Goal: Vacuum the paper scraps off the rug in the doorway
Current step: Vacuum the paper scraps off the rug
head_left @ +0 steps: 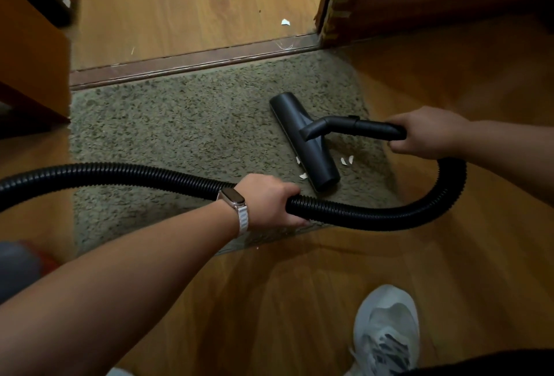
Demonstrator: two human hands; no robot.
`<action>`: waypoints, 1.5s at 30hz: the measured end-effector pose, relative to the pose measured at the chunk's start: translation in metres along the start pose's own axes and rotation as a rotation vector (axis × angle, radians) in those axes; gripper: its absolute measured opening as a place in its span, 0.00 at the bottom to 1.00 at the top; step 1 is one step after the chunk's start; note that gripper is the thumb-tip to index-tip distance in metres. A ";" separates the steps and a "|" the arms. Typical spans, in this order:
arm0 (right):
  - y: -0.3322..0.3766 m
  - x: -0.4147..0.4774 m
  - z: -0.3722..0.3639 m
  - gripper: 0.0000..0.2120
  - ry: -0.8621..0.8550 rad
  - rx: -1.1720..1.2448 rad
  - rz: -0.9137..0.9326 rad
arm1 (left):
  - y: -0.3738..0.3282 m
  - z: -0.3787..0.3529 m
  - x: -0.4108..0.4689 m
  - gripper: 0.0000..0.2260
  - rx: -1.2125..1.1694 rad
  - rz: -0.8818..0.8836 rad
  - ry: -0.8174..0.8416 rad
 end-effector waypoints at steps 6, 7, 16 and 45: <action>-0.022 -0.012 -0.014 0.07 -0.029 -0.052 -0.044 | -0.013 0.001 0.011 0.25 0.051 0.007 -0.012; -0.021 -0.013 -0.014 0.07 -0.037 -0.066 -0.039 | -0.013 0.002 0.011 0.25 0.052 0.009 -0.010; 0.016 -0.019 -0.016 0.05 -0.043 -0.116 0.056 | -0.018 0.006 -0.004 0.25 0.073 -0.008 0.053; -0.007 -0.017 -0.023 0.08 0.031 0.023 -0.030 | -0.020 0.003 -0.011 0.24 0.042 -0.010 0.069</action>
Point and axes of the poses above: each hand's wrist, its own x-axis towards the middle knuckle, its own z-axis out of the back of the hand, y = z × x, the point moved 5 cm from there along x, towards the middle knuckle, and after that the axes turned 3 degrees about -x, right-handed, at the moved point
